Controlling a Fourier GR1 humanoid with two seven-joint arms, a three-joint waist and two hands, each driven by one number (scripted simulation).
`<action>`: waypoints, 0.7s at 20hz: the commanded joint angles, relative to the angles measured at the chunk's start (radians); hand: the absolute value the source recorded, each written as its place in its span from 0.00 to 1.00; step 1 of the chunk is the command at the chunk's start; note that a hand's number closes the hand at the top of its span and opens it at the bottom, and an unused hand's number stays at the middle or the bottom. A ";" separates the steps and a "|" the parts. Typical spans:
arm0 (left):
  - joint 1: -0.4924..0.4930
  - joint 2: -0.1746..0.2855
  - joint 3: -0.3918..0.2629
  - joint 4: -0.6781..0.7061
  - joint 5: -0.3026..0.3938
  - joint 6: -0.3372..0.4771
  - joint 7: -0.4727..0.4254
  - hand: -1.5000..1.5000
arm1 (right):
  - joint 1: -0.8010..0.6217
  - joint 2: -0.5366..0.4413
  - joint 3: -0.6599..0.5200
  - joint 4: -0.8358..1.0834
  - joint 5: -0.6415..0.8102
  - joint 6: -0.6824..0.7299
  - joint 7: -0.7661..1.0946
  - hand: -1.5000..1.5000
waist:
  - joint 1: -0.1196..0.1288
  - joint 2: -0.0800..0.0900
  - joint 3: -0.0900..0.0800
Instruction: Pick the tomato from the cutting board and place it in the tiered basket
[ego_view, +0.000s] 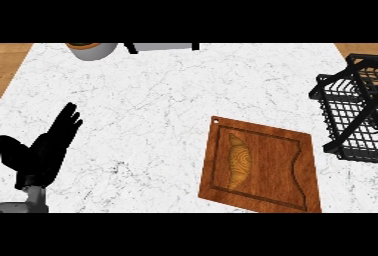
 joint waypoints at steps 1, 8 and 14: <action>0.003 -0.012 -0.011 -0.023 0.000 0.006 0.009 0.50 | -0.004 -0.102 -0.139 0.137 -0.203 0.166 -0.199 1.00 | 0.008 0.006 -0.004; -0.075 -0.011 -0.032 -0.003 -0.019 -0.020 0.030 0.50 | -0.062 -0.347 -0.295 0.565 -0.287 0.443 -0.531 1.00 | 0.069 0.026 -0.011; -0.085 -0.034 -0.025 0.035 -0.049 -0.035 0.001 0.50 | -0.215 -0.395 -0.171 0.680 -0.258 0.480 -0.487 1.00 | 0.081 0.023 -0.014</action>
